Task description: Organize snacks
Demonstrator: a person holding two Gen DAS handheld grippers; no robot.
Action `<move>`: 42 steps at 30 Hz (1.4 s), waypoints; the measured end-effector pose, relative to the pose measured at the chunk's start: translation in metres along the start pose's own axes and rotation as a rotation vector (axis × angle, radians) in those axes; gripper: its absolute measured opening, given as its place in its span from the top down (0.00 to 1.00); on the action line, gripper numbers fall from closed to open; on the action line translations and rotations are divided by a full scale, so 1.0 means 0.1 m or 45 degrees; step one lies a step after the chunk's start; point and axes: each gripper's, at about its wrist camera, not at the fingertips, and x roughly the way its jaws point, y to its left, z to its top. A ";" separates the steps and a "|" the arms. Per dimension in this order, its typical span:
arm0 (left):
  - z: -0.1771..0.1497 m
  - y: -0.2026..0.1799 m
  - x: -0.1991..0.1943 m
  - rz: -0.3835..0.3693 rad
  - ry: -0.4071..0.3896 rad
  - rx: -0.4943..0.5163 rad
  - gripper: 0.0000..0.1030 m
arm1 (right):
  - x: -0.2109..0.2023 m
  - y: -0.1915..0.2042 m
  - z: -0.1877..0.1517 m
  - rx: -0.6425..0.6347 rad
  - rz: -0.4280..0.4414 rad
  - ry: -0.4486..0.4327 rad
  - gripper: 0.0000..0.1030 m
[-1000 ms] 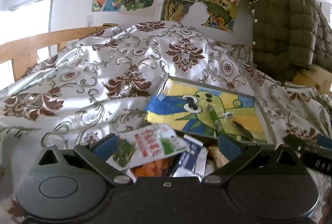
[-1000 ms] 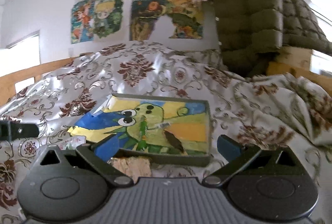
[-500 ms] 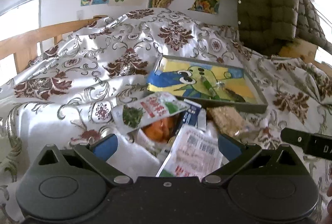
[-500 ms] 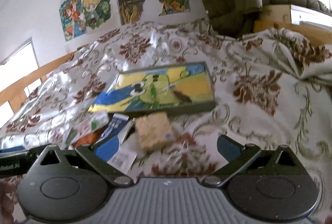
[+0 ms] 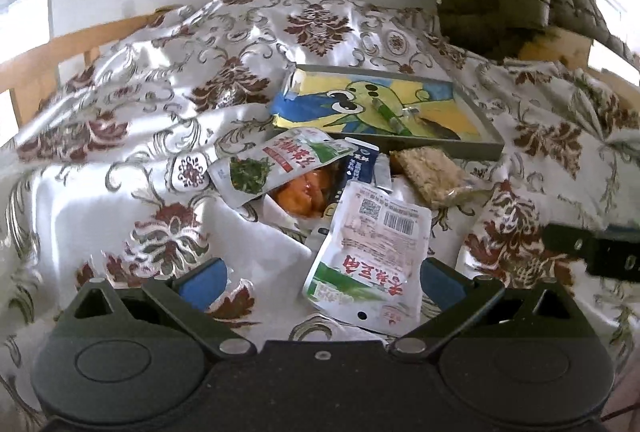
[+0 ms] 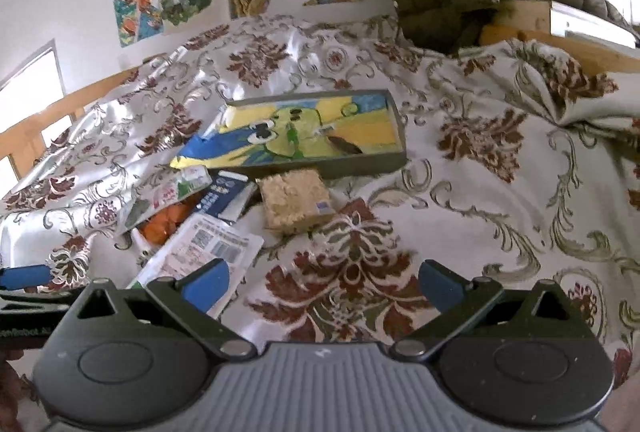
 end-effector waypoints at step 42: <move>0.13 -0.13 0.68 -0.041 0.124 0.135 0.01 | 0.69 -0.07 0.46 -0.139 0.173 0.125 0.00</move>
